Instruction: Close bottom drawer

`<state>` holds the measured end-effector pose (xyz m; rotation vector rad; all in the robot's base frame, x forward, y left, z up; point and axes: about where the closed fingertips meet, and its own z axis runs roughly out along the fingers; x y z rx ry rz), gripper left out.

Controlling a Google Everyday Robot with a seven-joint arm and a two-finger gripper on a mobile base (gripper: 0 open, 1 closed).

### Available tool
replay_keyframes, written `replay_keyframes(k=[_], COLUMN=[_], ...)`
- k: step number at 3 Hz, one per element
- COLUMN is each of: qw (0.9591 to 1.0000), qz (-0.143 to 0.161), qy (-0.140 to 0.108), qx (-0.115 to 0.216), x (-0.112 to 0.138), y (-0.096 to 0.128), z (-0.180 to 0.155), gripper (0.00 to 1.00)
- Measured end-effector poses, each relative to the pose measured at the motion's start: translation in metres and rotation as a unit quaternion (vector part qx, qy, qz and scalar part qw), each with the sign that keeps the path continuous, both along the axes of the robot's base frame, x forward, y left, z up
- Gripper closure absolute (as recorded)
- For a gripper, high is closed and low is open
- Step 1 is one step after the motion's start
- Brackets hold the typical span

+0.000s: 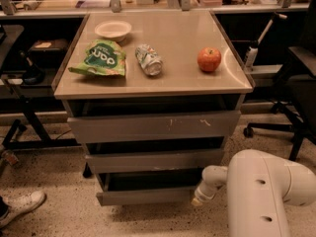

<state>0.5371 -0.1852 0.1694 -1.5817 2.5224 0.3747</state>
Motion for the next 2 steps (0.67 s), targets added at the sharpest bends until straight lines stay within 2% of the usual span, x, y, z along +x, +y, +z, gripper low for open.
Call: replay_keyframes(k=[2], qw=[1.0000], qz=[0.000], qy=[0.000], qx=[0.000], x=[0.0000], y=[0.0000], z=[0.0000], gripper=[0.35])
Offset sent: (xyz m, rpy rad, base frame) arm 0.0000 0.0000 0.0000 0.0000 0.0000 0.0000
